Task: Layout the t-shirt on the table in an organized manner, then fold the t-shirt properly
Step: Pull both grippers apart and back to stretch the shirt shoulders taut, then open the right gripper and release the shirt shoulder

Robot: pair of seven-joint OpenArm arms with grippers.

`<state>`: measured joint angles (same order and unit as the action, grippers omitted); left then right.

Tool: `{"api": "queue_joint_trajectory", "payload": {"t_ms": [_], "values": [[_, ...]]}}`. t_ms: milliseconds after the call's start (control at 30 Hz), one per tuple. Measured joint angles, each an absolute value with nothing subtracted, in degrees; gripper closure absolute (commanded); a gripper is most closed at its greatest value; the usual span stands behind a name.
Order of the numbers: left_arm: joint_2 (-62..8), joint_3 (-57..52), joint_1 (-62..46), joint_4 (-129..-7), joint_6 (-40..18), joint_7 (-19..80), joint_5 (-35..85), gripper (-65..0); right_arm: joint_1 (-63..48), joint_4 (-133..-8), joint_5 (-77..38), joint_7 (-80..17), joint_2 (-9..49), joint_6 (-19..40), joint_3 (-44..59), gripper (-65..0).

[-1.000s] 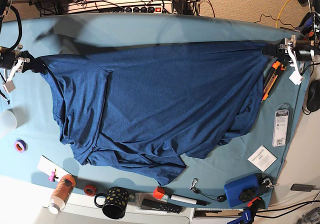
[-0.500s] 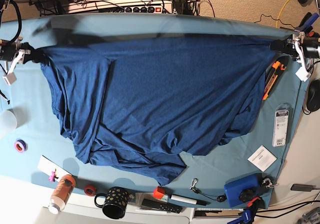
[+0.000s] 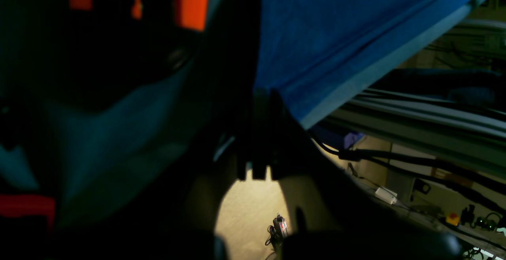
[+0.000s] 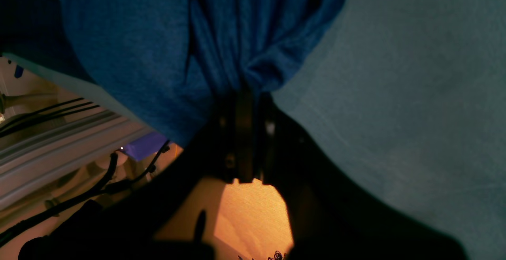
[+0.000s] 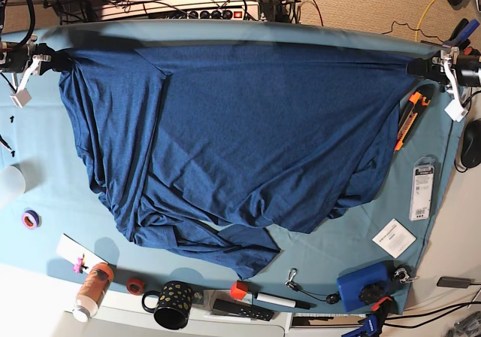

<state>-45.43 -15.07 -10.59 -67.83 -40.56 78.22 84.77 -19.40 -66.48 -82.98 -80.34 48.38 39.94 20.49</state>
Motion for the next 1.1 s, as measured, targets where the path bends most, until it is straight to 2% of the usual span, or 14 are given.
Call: {"api": "queue_joint_trajectory", "payload": {"t_ms": [233, 267, 333, 367, 400, 467, 733, 833, 900, 1100], "values": [[-45.36, -15.07, -10.59, -67.83, -40.56, 78.22, 84.75, 0.0, -19.4, -66.48, -82.96, -80.34, 48.4, 39.94, 20.49, 0.0], [-45.36, -15.07, -10.61, -67.83, -40.56, 78.22, 84.75, -1.6, -19.38, -66.48, -82.81, -80.34, 48.38, 39.94, 20.49, 0.0], [-45.36, -15.07, -10.61, -67.83, -40.56, 78.22, 84.75, -16.5, -19.4, -66.48, -81.97, -80.31, 48.38, 39.94, 20.49, 0.0], [-45.36, -15.07, -10.61, -67.83, -40.53, 78.28, 84.79, -21.7, -19.38, -66.48, -80.95, -80.31, 48.4, 39.94, 20.49, -4.6], [-45.39, -15.11, -10.63, -67.83, -40.53, 78.43, 85.47, -23.9, -19.4, -66.48, -80.75, -80.34, 48.4, 39.92, 20.49, -10.3], [-45.41, -15.11, -10.66, -67.83, -40.53, 78.22, 85.58, -24.1, -19.4, -66.48, -80.82, -80.34, 48.4, 39.94, 20.49, -17.6], [-45.41, -15.11, -10.66, -67.83, -40.38, 77.97, 85.58, -24.1, -19.38, -66.48, -80.62, -80.34, 48.4, 39.92, 20.49, -18.9], [-45.41, -15.11, -10.66, -67.83, -40.38, 77.95, 85.58, -24.1, -19.4, -66.48, -80.6, -80.34, 48.4, 39.92, 20.49, -25.4], [-45.41, -15.11, -10.66, -67.83, -40.38, 77.95, 85.58, -24.1, -19.4, -66.48, -80.62, -80.34, 48.4, 39.94, 20.49, -27.5], [-45.41, -15.11, -10.66, -67.83, -40.38, 77.95, 85.58, -24.1, -19.16, -66.48, -77.25, -80.31, 48.42, 39.94, 20.67, -27.5]]}}
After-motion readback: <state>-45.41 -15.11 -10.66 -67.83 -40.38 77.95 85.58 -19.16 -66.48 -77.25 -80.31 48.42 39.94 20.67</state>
